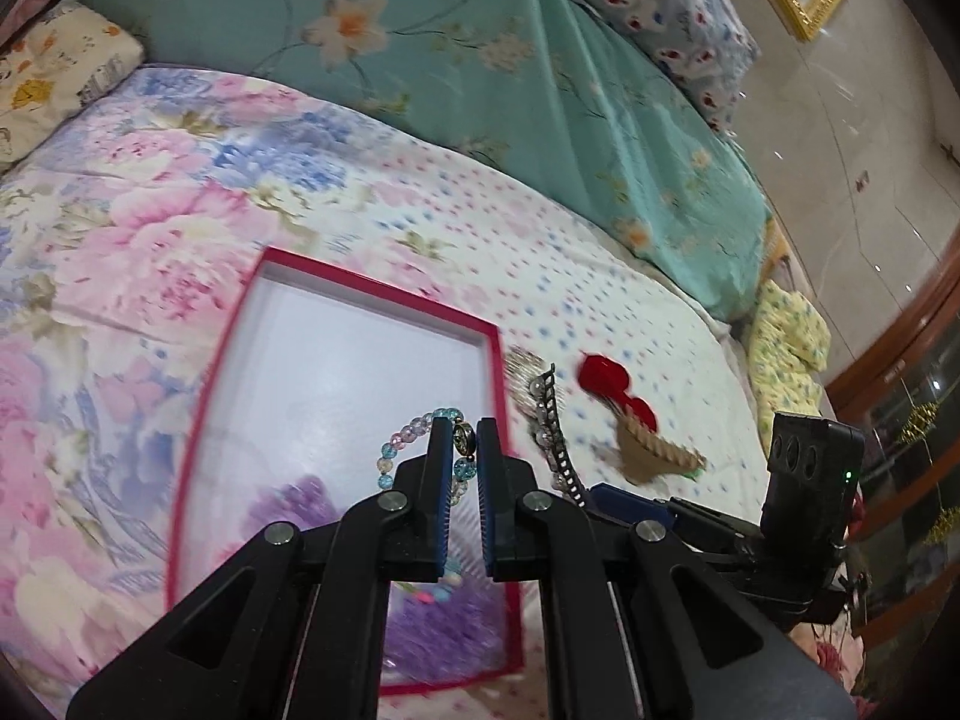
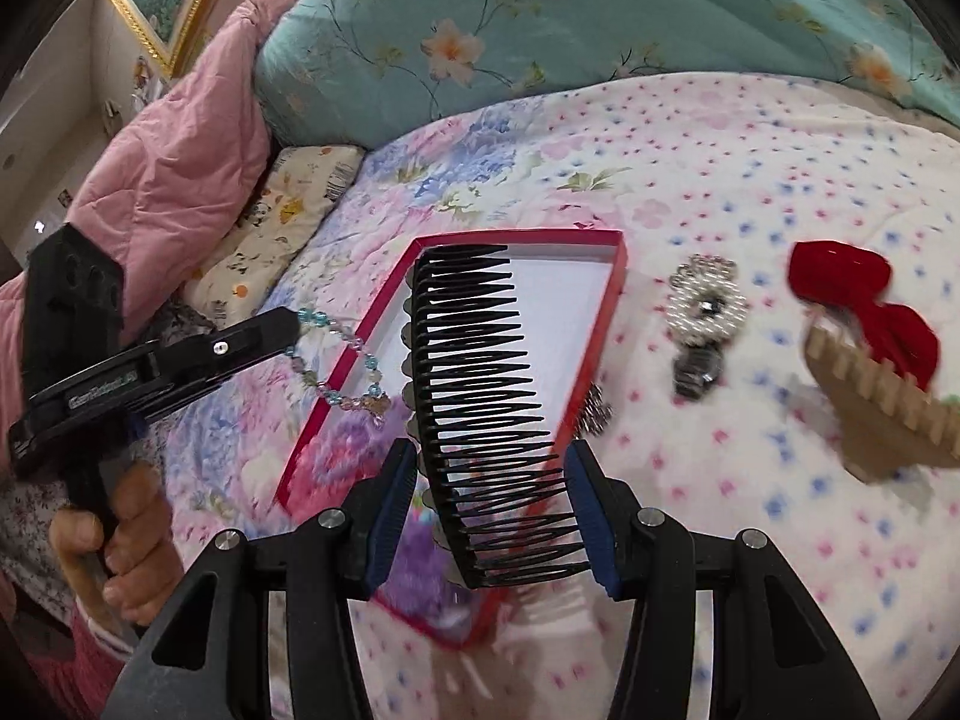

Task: Organize jewelry
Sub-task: 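Carry the comb and bracelet into the tray and open both tools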

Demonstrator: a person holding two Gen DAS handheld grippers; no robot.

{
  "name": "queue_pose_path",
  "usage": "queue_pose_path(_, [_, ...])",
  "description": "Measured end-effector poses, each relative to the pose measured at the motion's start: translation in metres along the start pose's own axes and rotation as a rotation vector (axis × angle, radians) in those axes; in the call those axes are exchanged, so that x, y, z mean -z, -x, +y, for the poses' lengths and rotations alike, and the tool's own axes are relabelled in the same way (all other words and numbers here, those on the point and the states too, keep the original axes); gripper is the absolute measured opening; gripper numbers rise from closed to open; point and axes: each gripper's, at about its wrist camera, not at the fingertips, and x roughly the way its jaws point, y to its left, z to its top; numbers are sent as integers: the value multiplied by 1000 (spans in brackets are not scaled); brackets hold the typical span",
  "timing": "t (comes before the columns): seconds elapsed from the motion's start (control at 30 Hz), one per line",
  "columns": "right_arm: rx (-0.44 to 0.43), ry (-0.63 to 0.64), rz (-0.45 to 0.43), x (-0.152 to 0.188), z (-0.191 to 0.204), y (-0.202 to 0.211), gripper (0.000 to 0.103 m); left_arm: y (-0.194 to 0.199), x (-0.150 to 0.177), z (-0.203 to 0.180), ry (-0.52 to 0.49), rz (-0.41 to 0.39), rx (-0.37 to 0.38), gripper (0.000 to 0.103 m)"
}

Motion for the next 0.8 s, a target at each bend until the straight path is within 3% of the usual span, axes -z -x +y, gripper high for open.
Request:
queue_pose_path(0.23, [35, 13, 17, -25, 12, -52, 52, -23, -22, 35, 29, -3, -41, 6])
queue_pose_path(0.47, [138, 40, 55, -42, 7, -101, 52, -51, -42, 57, 22, 3, -93, 6])
queue_pose_path(0.8, [216, 94, 97, -50, 5, -127, 52, -85, -49, 80, 50, 39, -113, 6])
